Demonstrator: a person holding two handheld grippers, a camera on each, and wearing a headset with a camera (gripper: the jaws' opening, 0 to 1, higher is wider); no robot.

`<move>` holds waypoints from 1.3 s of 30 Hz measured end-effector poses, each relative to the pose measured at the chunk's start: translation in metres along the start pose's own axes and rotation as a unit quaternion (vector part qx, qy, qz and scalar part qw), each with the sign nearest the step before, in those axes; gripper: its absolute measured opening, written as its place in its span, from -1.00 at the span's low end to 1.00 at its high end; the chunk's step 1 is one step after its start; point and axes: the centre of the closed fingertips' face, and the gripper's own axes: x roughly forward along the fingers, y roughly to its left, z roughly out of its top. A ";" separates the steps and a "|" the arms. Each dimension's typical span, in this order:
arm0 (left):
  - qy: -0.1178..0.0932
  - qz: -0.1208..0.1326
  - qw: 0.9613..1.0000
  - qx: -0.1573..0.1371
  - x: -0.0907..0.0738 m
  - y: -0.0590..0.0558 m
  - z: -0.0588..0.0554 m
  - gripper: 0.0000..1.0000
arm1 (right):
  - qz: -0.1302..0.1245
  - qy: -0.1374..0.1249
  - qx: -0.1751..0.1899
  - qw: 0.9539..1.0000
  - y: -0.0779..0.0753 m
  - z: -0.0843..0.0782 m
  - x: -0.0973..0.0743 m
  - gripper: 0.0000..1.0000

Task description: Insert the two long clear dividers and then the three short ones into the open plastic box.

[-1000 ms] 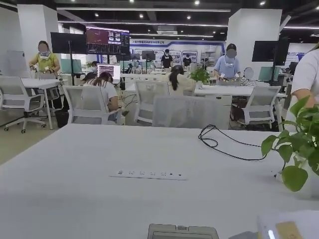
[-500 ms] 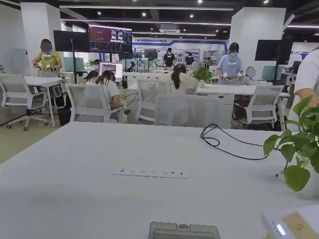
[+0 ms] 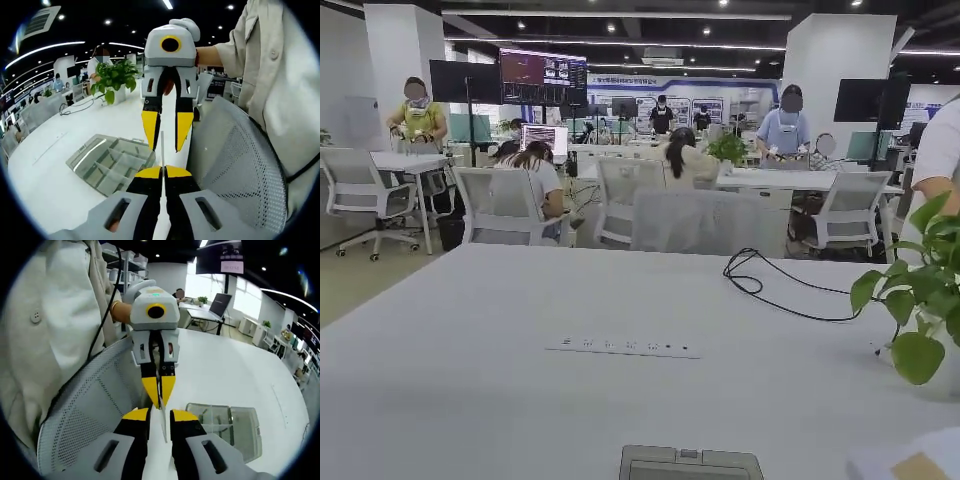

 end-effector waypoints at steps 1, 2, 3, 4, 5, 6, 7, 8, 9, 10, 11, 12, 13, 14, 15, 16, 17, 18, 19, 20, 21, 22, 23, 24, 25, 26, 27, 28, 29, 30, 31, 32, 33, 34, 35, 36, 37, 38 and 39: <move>-0.001 -0.002 1.000 0.003 0.000 -0.001 0.000 -1.00 | 0.002 0.000 0.000 1.000 0.001 0.000 0.000 -0.67; -0.002 -0.006 1.000 0.004 0.000 -0.003 0.001 -1.00 | 0.003 0.000 -0.001 1.000 0.001 0.000 0.001 -0.68; -0.003 -0.009 1.000 0.005 0.000 -0.004 0.001 -1.00 | 0.005 -0.001 -0.001 1.000 0.002 0.000 0.001 -0.69; -0.004 -0.012 1.000 0.008 0.000 -0.005 0.002 -1.00 | 0.007 -0.002 -0.001 1.000 0.003 0.000 0.002 -0.71; -0.005 -0.014 1.000 0.010 0.000 -0.006 0.003 -1.00 | 0.009 -0.003 -0.002 1.000 0.003 0.000 0.002 -0.73; -0.006 -0.017 1.000 0.010 0.000 -0.007 0.003 -1.00 | 0.011 -0.004 -0.002 1.000 0.004 0.001 0.002 -0.75; -0.007 -0.021 1.000 0.012 0.000 -0.008 0.004 -1.00 | 0.013 -0.006 -0.002 1.000 0.005 0.001 0.003 -0.77; -0.008 -0.022 1.000 0.014 0.000 -0.009 0.004 -1.00 | 0.015 -0.007 -0.003 1.000 0.006 0.002 0.003 -0.78; -0.009 -0.023 1.000 0.014 0.000 -0.010 0.004 -1.00 | 0.018 -0.007 -0.004 1.000 0.007 0.002 0.003 -0.81; -0.010 -0.024 1.000 0.014 0.000 -0.010 0.005 -1.00 | 0.020 -0.007 -0.004 1.000 0.007 0.002 0.004 -0.85; -0.012 -0.025 1.000 0.014 0.000 -0.010 0.006 -1.00 | 0.022 -0.007 -0.004 1.000 0.008 0.002 0.004 -0.88; -0.014 -0.026 0.999 0.014 0.000 -0.010 0.006 -1.00 | 0.024 -0.006 -0.002 1.000 0.009 0.002 0.004 -0.92; -0.015 -0.027 0.999 0.013 0.000 -0.011 0.007 -1.00 | 0.026 -0.006 -0.003 1.000 0.010 0.002 0.004 -0.94; -0.016 -0.027 0.999 0.013 0.000 -0.011 0.007 -1.00 | 0.025 -0.007 -0.005 1.000 0.009 0.002 0.004 -0.94; -0.017 -0.025 0.999 0.013 -0.001 -0.010 0.006 -1.00 | 0.023 -0.007 -0.005 1.000 0.008 0.002 0.004 -0.94; -0.018 -0.025 0.999 0.012 -0.001 -0.010 0.007 -1.00 | 0.023 -0.007 -0.004 1.000 0.008 0.003 0.004 -0.94; -0.021 -0.025 0.999 0.008 -0.001 -0.009 0.007 -1.00 | 0.020 -0.008 -0.001 1.000 0.007 0.003 0.003 -0.94; -0.023 -0.024 0.999 0.006 -0.002 -0.008 0.007 -1.00 | 0.020 -0.008 0.003 1.000 0.006 0.004 0.003 -0.95; -0.024 -0.024 0.999 0.003 -0.002 -0.008 0.007 -1.00 | 0.020 -0.008 0.007 1.000 0.005 0.004 0.003 -0.95; -0.025 -0.023 0.999 0.003 -0.002 -0.007 0.007 -1.00 | 0.018 -0.007 0.006 1.000 0.005 0.004 0.003 -0.95; -0.025 -0.021 0.999 0.001 -0.002 -0.007 0.007 -1.00 | 0.017 -0.005 0.004 1.000 0.005 0.004 0.004 -0.95; -0.025 -0.021 0.999 -0.002 -0.002 -0.006 0.006 -1.00 | 0.016 -0.003 0.005 1.000 0.004 0.004 0.004 -0.95; -0.025 -0.021 0.999 -0.003 -0.002 -0.006 0.006 -1.00 | 0.016 -0.001 0.006 1.000 0.004 0.004 0.004 -0.96; -0.026 -0.019 0.999 -0.004 -0.002 -0.006 0.006 -1.00 | 0.015 0.002 0.006 1.000 0.004 0.004 0.004 -0.96; -0.027 -0.018 0.999 -0.007 -0.002 -0.005 0.006 -1.00 | 0.014 0.003 0.006 1.000 0.003 0.004 0.004 -0.96; -0.029 -0.017 0.999 -0.012 -0.002 -0.005 0.006 -1.00 | 0.013 0.006 0.007 1.000 0.003 0.004 0.004 -0.96; -0.030 -0.014 0.999 -0.012 -0.002 -0.004 0.006 -1.00 | 0.009 0.008 0.004 1.000 0.002 0.004 0.004 -0.96; -0.032 -0.008 0.999 -0.014 -0.002 -0.002 0.006 -1.00 | 0.003 0.011 -0.005 1.000 0.000 0.004 0.003 -0.96; -0.033 -0.006 0.999 -0.017 -0.002 -0.001 0.006 -1.00 | 0.001 0.015 -0.007 1.000 0.000 0.004 0.003 -0.96; -0.035 0.000 0.999 -0.022 -0.003 0.001 0.005 -1.00 | -0.004 0.020 -0.009 1.000 -0.002 0.004 0.003 -0.96; -0.038 0.004 0.999 -0.023 -0.003 0.003 0.006 -1.00 | -0.009 0.022 -0.013 1.000 -0.004 0.004 0.003 -0.96; -0.039 0.007 0.999 -0.024 -0.003 0.004 0.006 -1.00 | -0.010 0.025 -0.014 1.000 -0.005 0.004 0.002 -0.96; -0.040 0.009 0.999 -0.027 -0.003 0.005 0.005 -1.00 | -0.012 0.027 -0.015 0.999 -0.006 0.003 0.001 -0.96; -0.041 0.011 0.999 -0.027 -0.003 0.005 0.006 -0.99 | -0.014 0.028 -0.014 0.999 -0.007 0.003 0.001 -0.96; -0.041 0.016 0.999 -0.031 -0.003 0.007 0.005 -0.95 | -0.020 0.032 -0.012 0.999 -0.010 0.002 0.000 -0.96; -0.040 0.018 0.999 -0.032 -0.003 0.008 0.004 -0.91 | -0.026 0.038 -0.013 0.999 -0.013 0.001 -0.001 -0.96; -0.040 0.024 0.998 -0.031 -0.003 0.010 0.003 -0.86 | -0.038 0.043 -0.009 0.998 -0.017 -0.001 -0.002 -0.96; -0.039 0.026 0.998 -0.032 -0.003 0.011 0.002 -0.82 | -0.041 0.045 -0.006 0.998 -0.019 -0.001 -0.003 -0.96; -0.038 0.029 0.998 -0.036 -0.003 0.012 0.000 -0.82 | -0.050 0.056 -0.006 0.997 -0.024 -0.005 -0.005 -0.96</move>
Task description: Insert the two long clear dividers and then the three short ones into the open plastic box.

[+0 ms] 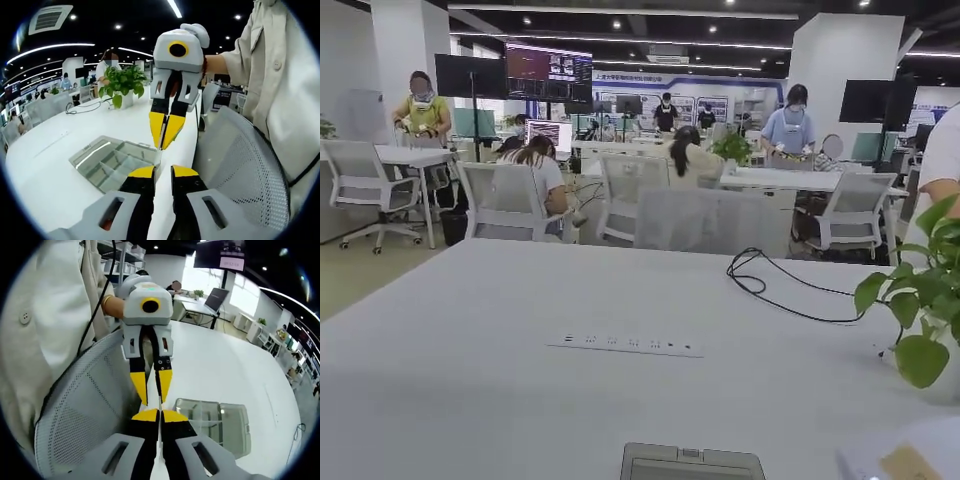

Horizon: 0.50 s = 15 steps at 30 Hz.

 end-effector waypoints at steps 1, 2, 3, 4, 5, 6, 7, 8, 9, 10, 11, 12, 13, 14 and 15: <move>-0.001 0.002 1.000 -0.002 0.000 0.001 0.000 -0.84 | -0.007 0.009 -0.003 1.000 -0.004 -0.003 -0.001 -0.96; -0.004 0.009 1.000 -0.009 0.000 0.003 0.000 -0.83 | -0.015 0.020 0.000 1.000 -0.008 -0.007 -0.002 -0.96; -0.006 0.014 1.000 -0.013 0.000 0.004 -0.001 -0.81 | -0.022 0.028 0.003 0.999 -0.012 -0.010 -0.003 -0.96; -0.009 0.017 1.000 -0.020 0.000 0.006 -0.001 -0.78 | -0.029 0.034 0.006 0.999 -0.017 -0.012 -0.004 -0.96; -0.012 0.023 0.999 -0.025 -0.001 0.008 -0.001 -0.76 | -0.029 0.039 0.006 0.999 -0.019 -0.014 -0.005 -0.96; -0.014 0.030 0.999 -0.029 -0.001 0.010 -0.002 -0.75 | -0.035 0.047 0.008 0.998 -0.023 -0.017 -0.006 -0.96; -0.016 0.035 0.999 -0.032 -0.001 0.012 -0.002 -0.73 | -0.035 0.052 0.006 0.998 -0.024 -0.018 -0.006 -0.96; -0.019 0.039 0.998 -0.034 -0.001 0.013 -0.001 -0.71 | -0.036 0.055 0.006 0.998 -0.025 -0.020 -0.007 -0.96; -0.022 0.045 0.998 -0.040 -0.001 0.015 -0.001 -0.68 | -0.038 0.061 0.008 0.997 -0.028 -0.022 -0.008 -0.96; -0.025 0.049 0.998 -0.042 -0.002 0.016 -0.001 -0.66 | -0.038 0.064 0.008 0.997 -0.029 -0.023 -0.008 -0.96; -0.029 0.054 0.997 -0.045 -0.002 0.018 0.000 -0.64 | -0.038 0.070 0.009 0.997 -0.031 -0.025 -0.009 -0.96; -0.030 0.056 0.997 -0.048 -0.002 0.019 0.000 -0.61 | -0.040 0.075 0.010 0.996 -0.033 -0.027 -0.009 -0.96; -0.031 0.061 0.996 -0.052 -0.003 0.021 0.000 -0.60 | -0.040 0.085 0.011 0.996 -0.035 -0.031 -0.009 -0.96; -0.033 0.064 0.996 -0.052 -0.003 0.022 0.000 -0.58 | -0.041 0.091 0.011 0.995 -0.037 -0.034 -0.010 -0.96; -0.035 0.066 0.996 -0.053 -0.003 0.023 0.000 -0.56 | -0.045 0.096 0.012 0.994 -0.039 -0.036 -0.010 -0.96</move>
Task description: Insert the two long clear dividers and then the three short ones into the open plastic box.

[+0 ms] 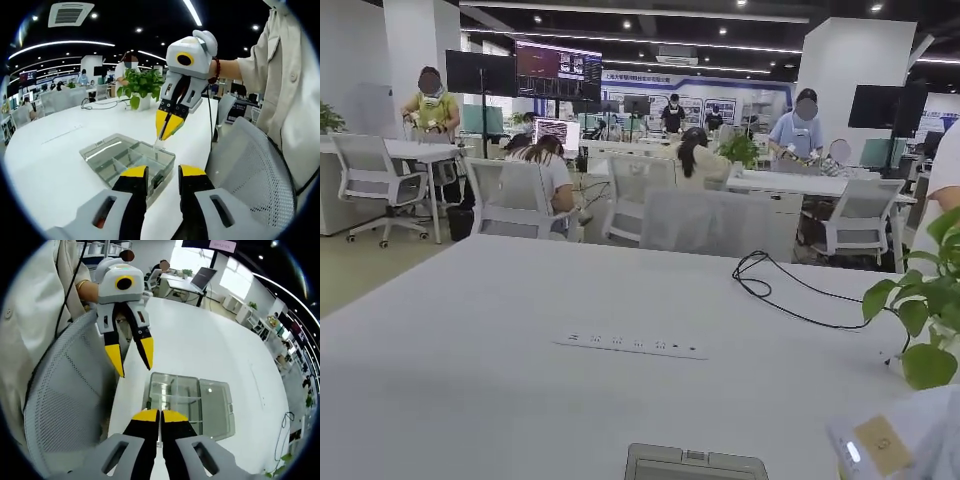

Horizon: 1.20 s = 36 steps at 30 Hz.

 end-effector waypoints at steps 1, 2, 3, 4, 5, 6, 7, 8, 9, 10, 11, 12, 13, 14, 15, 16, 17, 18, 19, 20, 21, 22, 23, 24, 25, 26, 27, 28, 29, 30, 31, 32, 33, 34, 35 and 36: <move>-0.003 0.005 1.000 -0.005 0.000 0.002 0.000 -0.54 | -0.001 0.009 0.002 1.000 -0.002 -0.003 0.000 -0.96; -0.005 0.007 1.000 -0.007 0.000 0.003 0.001 -0.52 | 0.000 0.018 0.001 1.000 -0.003 -0.006 0.001 -0.96; -0.008 0.009 1.000 -0.010 0.000 0.003 0.002 -0.50 | -0.004 0.023 -0.002 1.000 -0.006 -0.007 0.001 -0.96; -0.010 0.012 1.000 -0.014 0.001 0.004 0.002 -0.48 | -0.005 0.028 -0.001 1.000 -0.007 -0.009 0.001 -0.96; -0.012 0.014 1.000 -0.016 0.001 0.005 0.002 -0.46 | -0.003 0.037 0.004 0.999 -0.008 -0.011 0.002 -0.96; -0.013 0.016 1.000 -0.017 0.001 0.005 0.002 -0.42 | -0.005 0.039 0.004 0.999 -0.010 -0.012 0.003 -0.96; -0.015 0.018 1.000 -0.018 0.002 0.006 0.003 -0.39 | -0.005 0.046 0.005 0.999 -0.012 -0.014 0.004 -0.96; -0.016 0.020 0.999 -0.019 0.002 0.006 0.003 -0.36 | -0.003 0.052 0.006 0.999 -0.012 -0.016 0.005 -0.96; -0.017 0.022 0.999 -0.018 0.003 0.007 0.003 -0.31 | -0.005 0.057 0.006 0.998 -0.014 -0.018 0.006 -0.96; -0.017 0.023 0.999 -0.019 0.003 0.007 0.003 -0.27 | -0.004 0.064 0.008 0.998 -0.015 -0.020 0.007 -0.96; -0.018 0.024 0.999 -0.021 0.003 0.007 0.004 -0.24 | -0.003 0.069 0.011 0.998 -0.015 -0.022 0.008 -0.96; -0.019 0.027 0.999 -0.023 0.003 0.008 0.004 -0.21 | -0.005 0.078 0.014 0.997 -0.017 -0.026 0.009 -0.96; -0.020 0.028 0.999 -0.023 0.003 0.009 0.004 -0.20 | -0.005 0.087 0.016 0.996 -0.019 -0.029 0.010 -0.96; -0.021 0.030 0.999 -0.024 0.003 0.009 0.005 -0.18 | -0.006 0.092 0.018 0.996 -0.020 -0.031 0.011 -0.96; -0.023 0.032 0.999 -0.025 0.003 0.010 0.005 -0.15 | -0.005 0.097 0.022 0.995 -0.021 -0.033 0.011 -0.96; -0.025 0.035 0.999 -0.027 0.003 0.011 0.006 -0.12 | -0.004 0.104 0.027 0.994 -0.022 -0.036 0.012 -0.96; -0.026 0.036 0.999 -0.028 0.003 0.011 0.006 -0.08 | -0.005 0.107 0.027 0.994 -0.023 -0.038 0.013 -0.96; -0.027 0.039 0.998 -0.030 0.002 0.012 0.006 -0.04 | -0.004 0.116 0.029 0.993 -0.024 -0.041 0.014 -0.96; -0.028 0.039 0.998 -0.030 0.002 0.012 0.007 -0.01 | -0.005 0.118 0.030 0.993 -0.025 -0.042 0.015 -0.96; -0.028 0.042 0.998 -0.031 0.002 0.013 0.007 0.01 | -0.002 0.123 0.033 0.992 -0.025 -0.044 0.015 -0.96; -0.028 0.043 0.998 -0.031 0.002 0.014 0.007 0.04 | -0.001 0.125 0.034 0.992 -0.026 -0.045 0.016 -0.96; -0.027 0.045 0.998 -0.030 0.002 0.014 0.006 0.07 | -0.001 0.127 0.035 0.991 -0.026 -0.045 0.017 -0.96; -0.027 0.045 0.998 -0.031 0.002 0.014 0.006 0.09 | 0.001 0.131 0.038 0.991 -0.026 -0.047 0.018 -0.96; -0.026 0.045 0.998 -0.031 0.002 0.014 0.005 0.12 | 0.002 0.134 0.039 0.990 -0.027 -0.048 0.019 -0.96; -0.025 0.046 0.998 -0.031 0.002 0.014 0.005 0.15 | 0.004 0.140 0.042 0.989 -0.027 -0.050 0.019 -0.96; -0.025 0.046 0.998 -0.031 0.002 0.014 0.005 0.17 | 0.004 0.142 0.043 0.989 -0.028 -0.051 0.020 -0.96; -0.024 0.046 0.998 -0.031 0.002 0.014 0.004 0.19 | 0.006 0.146 0.043 0.988 -0.028 -0.053 0.021 -0.96; -0.023 0.047 0.998 -0.033 0.002 0.015 0.004 0.20 | 0.007 0.147 0.043 0.988 -0.028 -0.054 0.021 -0.96; -0.023 0.047 0.998 -0.033 0.002 0.015 0.004 0.20 | 0.009 0.148 0.042 0.988 -0.027 -0.054 0.022 -0.96; -0.023 0.048 0.998 -0.035 0.001 0.016 0.003 0.20 | 0.011 0.150 0.043 0.988 -0.027 -0.055 0.022 -0.96; -0.024 0.050 0.998 -0.037 0.001 0.017 0.003 0.21 | 0.014 0.152 0.044 0.987 -0.026 -0.056 0.023 -0.96; -0.024 0.051 0.998 -0.037 0.001 0.017 0.003 0.22 | 0.016 0.153 0.042 0.987 -0.026 -0.056 0.024 -0.96; -0.024 0.052 0.998 -0.038 0.001 0.018 0.003 0.22 | 0.020 0.152 0.039 0.987 -0.025 -0.055 0.024 -0.95; -0.023 0.052 0.998 -0.038 0.001 0.018 0.003 0.22 | 0.021 0.152 0.041 0.987 -0.025 -0.055 0.025 -0.95; -0.023 0.052 0.998 -0.038 0.001 0.018 0.003 0.22 | 0.021 0.153 0.042 0.987 -0.025 -0.055 0.025 -0.95; -0.023 0.053 0.998 -0.038 0.001 0.018 0.002 0.22 | 0.021 0.156 0.039 0.987 -0.026 -0.056 0.026 -0.95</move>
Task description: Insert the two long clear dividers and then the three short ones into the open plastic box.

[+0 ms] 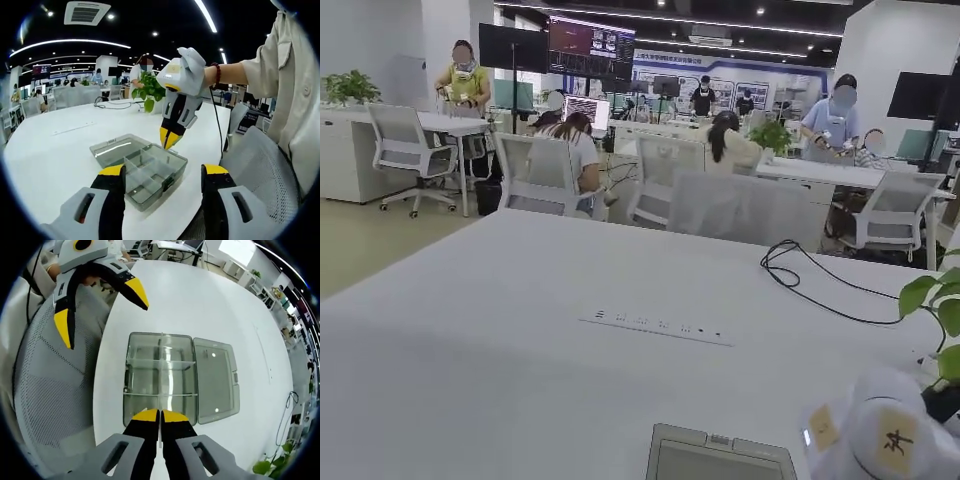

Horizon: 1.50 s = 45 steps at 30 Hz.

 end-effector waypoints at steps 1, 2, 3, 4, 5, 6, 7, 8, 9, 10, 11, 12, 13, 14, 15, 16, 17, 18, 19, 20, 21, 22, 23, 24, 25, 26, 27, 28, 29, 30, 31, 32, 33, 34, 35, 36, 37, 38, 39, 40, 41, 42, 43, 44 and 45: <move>0.000 0.001 1.000 0.000 0.000 0.000 0.000 0.22 | 0.000 0.000 -0.002 1.000 0.000 0.000 0.000 -0.95; 0.001 0.001 1.000 0.000 0.000 0.000 0.000 0.22 | 0.002 0.001 -0.001 1.000 0.000 0.000 0.001 -0.95; 0.002 0.002 1.000 -0.001 0.000 0.001 -0.001 0.22 | 0.003 0.001 0.000 1.000 0.000 0.001 0.002 -0.95; 0.003 0.002 1.000 -0.001 0.000 0.001 -0.001 0.21 | 0.005 0.004 0.000 1.000 0.000 0.000 0.003 -0.95; 0.005 0.001 1.000 -0.001 0.000 0.001 -0.002 0.21 | 0.006 0.006 -0.001 1.000 0.000 0.000 0.003 -0.95; 0.006 0.001 1.000 0.000 0.000 0.001 -0.002 0.21 | 0.008 0.007 -0.001 1.000 0.000 0.000 0.003 -0.95; 0.007 0.002 1.000 0.001 0.000 0.001 -0.003 0.21 | 0.009 0.009 0.001 1.000 0.000 0.000 0.003 -0.95; 0.007 0.001 1.000 0.002 -0.001 0.001 -0.003 0.20 | 0.010 0.009 0.000 1.000 0.000 0.000 0.003 -0.95; 0.008 0.001 1.000 0.002 -0.001 0.001 -0.003 0.20 | 0.012 0.009 0.002 1.000 0.000 0.000 0.003 -0.95; 0.008 0.001 1.000 0.001 -0.001 0.001 -0.003 0.20 | 0.013 0.010 0.002 1.000 0.000 0.000 0.003 -0.95; 0.008 0.002 1.000 0.001 -0.001 0.001 -0.003 0.20 | 0.014 0.011 0.001 1.000 0.000 0.000 0.003 -0.95; 0.008 0.002 1.000 0.001 -0.001 0.001 -0.003 0.20 | 0.014 0.011 0.001 1.000 0.000 0.000 0.003 -0.95; 0.008 0.003 1.000 0.002 -0.001 0.002 -0.003 0.20 | 0.013 0.011 -0.001 1.000 -0.001 -0.001 0.003 -0.95; 0.009 0.003 1.000 0.002 -0.001 0.002 -0.003 0.19 | 0.014 0.011 -0.001 1.000 -0.001 -0.001 0.003 -0.95; 0.010 0.003 1.000 0.002 -0.001 0.002 -0.004 0.19 | 0.013 0.011 -0.001 1.000 -0.001 -0.001 0.003 -0.95; 0.010 0.003 1.000 0.002 -0.001 0.002 -0.004 0.19 | 0.010 0.011 0.000 1.000 -0.002 -0.001 0.003 -0.95; 0.010 0.003 1.000 0.002 -0.001 0.002 -0.004 0.18 | 0.008 0.013 0.000 1.000 -0.003 -0.002 0.002 -0.95; 0.011 0.003 1.000 0.003 -0.001 0.001 -0.004 0.18 | 0.008 0.012 0.001 1.000 -0.004 -0.002 0.002 -0.95; 0.011 0.003 1.000 0.003 -0.001 0.001 -0.004 0.18 | 0.010 0.012 0.004 1.000 -0.003 -0.002 0.002 -0.95; 0.012 0.003 1.000 0.003 -0.001 0.001 -0.004 0.18 | 0.011 0.012 0.002 1.000 -0.003 -0.002 0.003 -0.95; 0.013 0.003 1.000 0.004 -0.001 0.001 -0.005 0.18 | 0.011 0.013 0.002 1.000 -0.003 -0.002 0.003 -0.95; 0.014 0.002 1.000 0.004 -0.001 0.001 -0.005 0.17 | 0.015 0.014 0.001 1.000 -0.002 -0.002 0.003 -0.95; 0.014 0.002 1.000 0.003 -0.001 0.001 -0.005 0.17 | 0.015 0.014 0.002 1.000 -0.002 -0.002 0.004 -0.95; 0.014 0.003 1.000 0.004 -0.001 0.001 -0.005 0.17 | 0.014 0.016 -0.002 1.000 -0.003 -0.002 0.004 -0.95; 0.014 0.003 1.000 0.004 -0.001 0.002 -0.005 0.17 | 0.015 0.016 -0.002 1.000 -0.002 -0.002 0.005 -0.95; 0.014 0.003 1.000 0.004 -0.001 0.002 -0.005 0.17 | 0.016 0.017 -0.001 1.000 -0.003 -0.002 0.006 -0.95; 0.014 0.003 1.000 0.003 -0.001 0.002 -0.005 0.17 | 0.017 0.019 -0.004 1.000 -0.003 -0.002 0.007 -0.95; 0.015 0.003 1.000 0.003 -0.001 0.002 -0.005 0.17 | 0.019 0.022 -0.005 1.000 -0.003 -0.002 0.007 -0.95; 0.015 0.003 1.000 0.003 -0.001 0.002 -0.005 0.17 | 0.022 0.027 -0.010 0.999 -0.003 -0.001 0.008 -0.95; 0.016 0.003 1.000 0.004 0.000 0.002 -0.005 0.17 | 0.024 0.029 -0.012 0.999 -0.003 -0.001 0.008 -0.95; 0.016 0.002 1.000 0.004 0.000 0.002 -0.005 0.17 | 0.030 0.035 -0.016 0.999 -0.004 0.000 0.008 -0.95; 0.016 0.001 1.000 0.004 0.000 0.002 -0.005 0.16 | 0.033 0.038 -0.018 0.999 -0.004 0.000 0.009 -0.95; 0.017 0.001 1.000 0.003 0.000 0.001 -0.005 0.16 | 0.041 0.044 -0.017 0.998 -0.004 0.000 0.009 -0.95; 0.018 0.000 1.000 0.004 0.000 0.001 -0.006 0.15 | 0.044 0.047 -0.019 0.998 -0.005 0.000 0.010 -0.95; 0.019 0.000 1.000 0.005 0.000 0.001 -0.006 0.15 | 0.053 0.052 -0.019 0.997 -0.005 0.000 0.011 -0.95; 0.020 0.000 1.000 0.006 0.001 0.001 -0.006 0.15 | 0.058 0.054 -0.018 0.997 -0.005 0.000 0.011 -0.95; 0.020 0.000 1.000 0.006 0.001 0.001 -0.006 0.15 | 0.061 0.055 -0.016 0.996 -0.006 0.001 0.011 -0.95; 0.021 0.001 1.000 0.006 0.001 0.001 -0.006 0.15 | 0.072 0.057 -0.011 0.996 -0.005 0.002 0.012 -0.95; 0.021 0.001 1.000 0.006 0.001 0.001 -0.006 0.15 | 0.080 0.060 -0.006 0.995 -0.004 0.002 0.013 -0.95; 0.021 0.001 1.000 0.006 0.001 0.001 -0.006 0.15 | 0.084 0.063 -0.006 0.994 -0.005 0.002 0.015 -0.95; 0.022 0.002 1.000 0.007 0.001 0.001 -0.006 0.15 | 0.087 0.065 -0.006 0.994 -0.005 0.002 0.016 -0.95; 0.022 0.002 1.000 0.008 0.001 0.001 -0.006 0.15 | 0.100 0.071 0.002 0.992 -0.003 0.001 0.018 -0.95; 0.023 0.002 1.000 0.009 0.001 0.000 -0.006 0.15 | 0.101 0.071 0.000 0.992 -0.005 0.001 0.020 -0.95; 0.023 0.001 1.000 0.010 0.001 0.000 -0.006 0.15 | 0.108 0.074 0.001 0.991 -0.004 0.001 0.021 -0.95; 0.023 0.001 1.000 0.010 0.001 0.000 -0.006 0.15 | 0.111 0.075 0.001 0.991 -0.003 0.000 0.021 -0.95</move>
